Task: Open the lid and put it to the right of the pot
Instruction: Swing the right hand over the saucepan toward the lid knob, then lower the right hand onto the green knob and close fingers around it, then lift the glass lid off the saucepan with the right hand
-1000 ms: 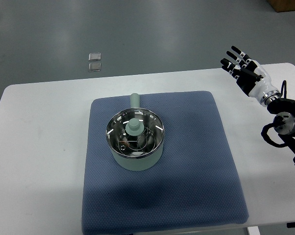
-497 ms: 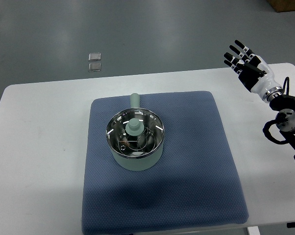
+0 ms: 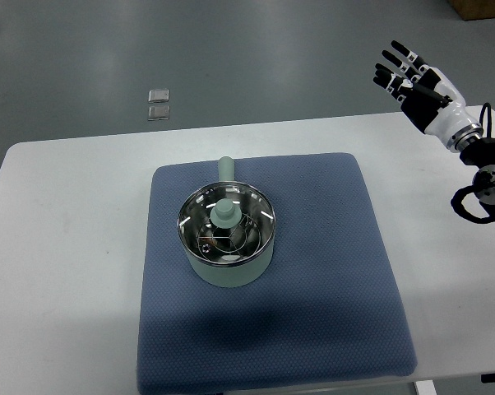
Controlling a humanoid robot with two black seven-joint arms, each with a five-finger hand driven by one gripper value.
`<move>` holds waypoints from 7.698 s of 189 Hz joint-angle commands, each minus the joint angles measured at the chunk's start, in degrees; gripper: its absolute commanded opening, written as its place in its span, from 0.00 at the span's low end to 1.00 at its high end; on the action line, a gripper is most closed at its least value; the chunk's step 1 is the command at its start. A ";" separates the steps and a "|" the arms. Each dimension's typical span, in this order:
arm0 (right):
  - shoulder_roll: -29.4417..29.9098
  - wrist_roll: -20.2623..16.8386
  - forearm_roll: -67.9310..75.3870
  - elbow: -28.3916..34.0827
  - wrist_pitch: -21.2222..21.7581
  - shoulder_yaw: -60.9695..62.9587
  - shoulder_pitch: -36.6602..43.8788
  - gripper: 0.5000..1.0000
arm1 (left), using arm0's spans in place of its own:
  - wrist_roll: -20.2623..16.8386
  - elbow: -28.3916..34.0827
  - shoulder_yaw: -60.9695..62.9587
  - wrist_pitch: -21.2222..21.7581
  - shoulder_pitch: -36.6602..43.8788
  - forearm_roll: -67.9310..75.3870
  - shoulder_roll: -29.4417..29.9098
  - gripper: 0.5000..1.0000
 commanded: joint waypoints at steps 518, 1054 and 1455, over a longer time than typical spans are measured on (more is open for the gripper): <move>7.05 0.12 -91.03 24.26 18.74 -30.14 29.92 0.85 | 0.03 0.00 0.00 0.01 0.00 0.00 0.00 1.00; 11.18 -0.14 -97.00 21.27 18.57 -31.20 28.43 0.26 | 0.03 0.00 0.00 0.01 0.00 0.00 0.00 1.00; 3.55 -0.14 -94.55 25.14 18.66 -27.87 30.62 0.00 | 0.03 0.00 0.00 0.01 0.00 0.00 0.00 1.00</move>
